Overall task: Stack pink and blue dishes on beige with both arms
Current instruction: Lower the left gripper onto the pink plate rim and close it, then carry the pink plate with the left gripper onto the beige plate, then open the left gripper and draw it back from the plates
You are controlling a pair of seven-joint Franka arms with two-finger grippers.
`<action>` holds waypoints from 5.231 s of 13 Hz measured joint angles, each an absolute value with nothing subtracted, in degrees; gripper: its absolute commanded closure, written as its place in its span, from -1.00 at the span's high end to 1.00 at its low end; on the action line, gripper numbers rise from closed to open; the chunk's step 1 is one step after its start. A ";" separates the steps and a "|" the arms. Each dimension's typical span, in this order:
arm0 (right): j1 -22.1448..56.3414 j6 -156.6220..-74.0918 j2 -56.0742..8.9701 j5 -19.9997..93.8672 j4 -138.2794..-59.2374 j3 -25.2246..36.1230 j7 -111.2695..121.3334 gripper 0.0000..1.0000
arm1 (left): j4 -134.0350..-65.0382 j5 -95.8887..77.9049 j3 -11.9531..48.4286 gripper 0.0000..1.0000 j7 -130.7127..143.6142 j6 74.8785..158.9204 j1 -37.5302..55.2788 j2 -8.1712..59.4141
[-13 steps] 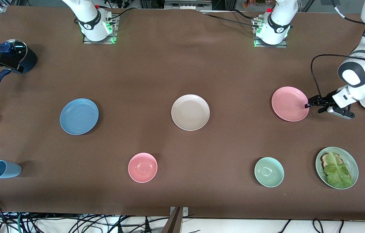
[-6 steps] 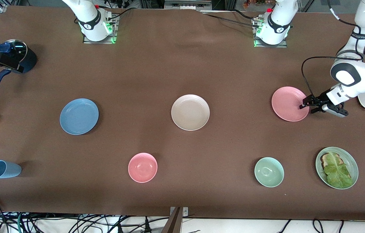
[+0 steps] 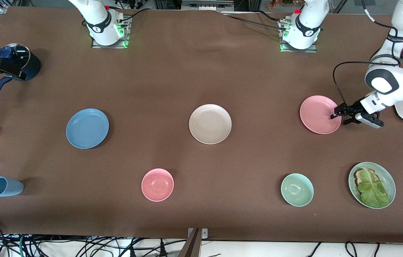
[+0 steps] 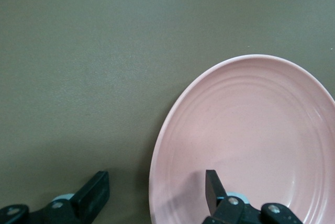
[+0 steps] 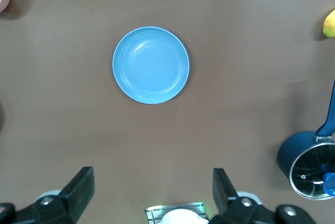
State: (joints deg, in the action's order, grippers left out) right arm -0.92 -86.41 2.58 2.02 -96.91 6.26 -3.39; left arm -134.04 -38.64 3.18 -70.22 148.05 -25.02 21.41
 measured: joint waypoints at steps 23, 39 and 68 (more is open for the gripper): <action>-0.92 -86.41 2.58 2.02 -96.91 6.27 -3.39 1.00 | -136.36 -37.64 2.66 -1.00 -62.51 144.31 -21.05 13.24; -0.92 -86.36 2.52 2.02 -96.89 6.27 -3.39 1.00 | -125.44 -14.72 23.93 -1.00 18.56 145.94 1.34 15.54; -0.93 -86.26 1.56 2.03 -96.91 6.26 -3.29 1.00 | -106.58 3.63 19.24 0.40 8.69 119.88 -5.86 16.16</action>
State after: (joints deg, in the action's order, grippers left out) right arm -0.93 -86.26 1.56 2.03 -96.91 6.26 -3.29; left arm -106.58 3.63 19.24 8.69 119.88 -5.86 16.16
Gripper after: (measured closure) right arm 0.000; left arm 0.322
